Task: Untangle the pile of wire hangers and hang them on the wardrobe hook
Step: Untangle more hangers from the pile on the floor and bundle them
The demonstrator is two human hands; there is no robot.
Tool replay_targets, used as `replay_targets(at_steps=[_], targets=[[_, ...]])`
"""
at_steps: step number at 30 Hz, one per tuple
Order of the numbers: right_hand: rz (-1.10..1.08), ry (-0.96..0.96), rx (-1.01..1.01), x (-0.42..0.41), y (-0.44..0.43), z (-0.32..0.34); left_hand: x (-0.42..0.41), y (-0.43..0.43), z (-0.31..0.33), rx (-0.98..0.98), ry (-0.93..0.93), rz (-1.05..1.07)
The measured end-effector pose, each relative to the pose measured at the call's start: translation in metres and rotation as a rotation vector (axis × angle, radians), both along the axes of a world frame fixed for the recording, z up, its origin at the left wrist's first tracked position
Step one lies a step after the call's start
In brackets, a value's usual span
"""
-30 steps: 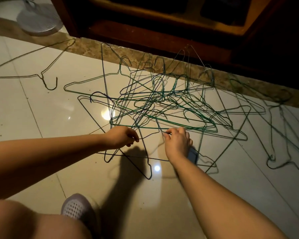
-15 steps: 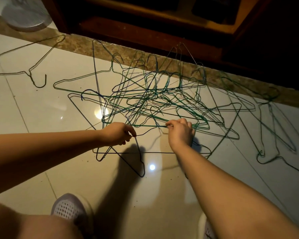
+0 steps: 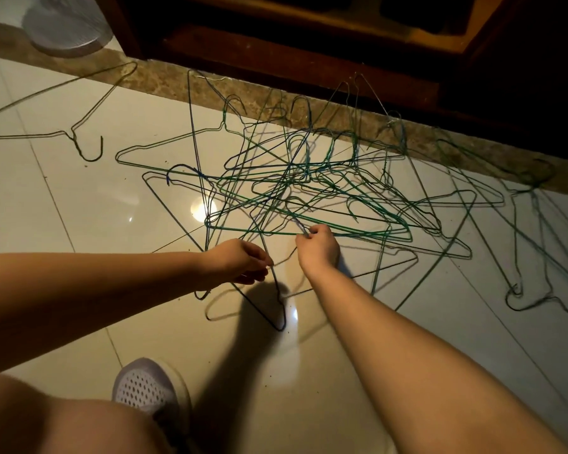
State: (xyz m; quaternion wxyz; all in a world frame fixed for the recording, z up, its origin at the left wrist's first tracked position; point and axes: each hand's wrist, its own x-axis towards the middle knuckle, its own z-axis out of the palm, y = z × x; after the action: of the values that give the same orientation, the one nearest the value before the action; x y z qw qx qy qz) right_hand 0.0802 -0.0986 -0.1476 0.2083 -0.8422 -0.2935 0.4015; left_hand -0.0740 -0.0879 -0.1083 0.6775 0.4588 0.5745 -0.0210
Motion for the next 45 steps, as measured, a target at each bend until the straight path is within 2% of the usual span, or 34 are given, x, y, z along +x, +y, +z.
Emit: replay_targets(at_steps=[4,10,16,25,31,33,37,39,45], targets=[[0.003,0.012,-0.030,0.009,0.002,-0.003,-0.002,0.011,0.006,0.068,-0.020,0.024],[-0.136,0.129,-0.010,0.012,-0.002,0.004,-0.009,0.038,0.006,0.254,-0.020,0.040],[-0.294,0.260,0.123,-0.025,-0.002,0.004,-0.003,0.051,0.002,0.454,0.144,-0.119],[-0.282,0.244,0.179,-0.031,-0.035,0.013,0.022,0.049,-0.013,0.361,0.172,-0.176],[-0.288,0.236,0.189,-0.015,-0.038,0.017,0.034,0.048,-0.017,0.548,0.365,-0.304],[-0.290,0.236,0.192,-0.010,-0.040,0.016,0.035,0.048,-0.018,0.524,0.348,-0.314],[-0.266,0.262,0.199,-0.003,-0.041,0.017,0.036,0.049,-0.018,0.302,0.182,-0.101],[-0.250,0.268,0.205,0.001,-0.041,0.016,0.040,0.050,-0.019,0.273,0.158,-0.044],[-0.227,0.305,0.214,0.003,-0.032,0.009,0.051,0.047,-0.013,0.275,0.128,-0.056]])
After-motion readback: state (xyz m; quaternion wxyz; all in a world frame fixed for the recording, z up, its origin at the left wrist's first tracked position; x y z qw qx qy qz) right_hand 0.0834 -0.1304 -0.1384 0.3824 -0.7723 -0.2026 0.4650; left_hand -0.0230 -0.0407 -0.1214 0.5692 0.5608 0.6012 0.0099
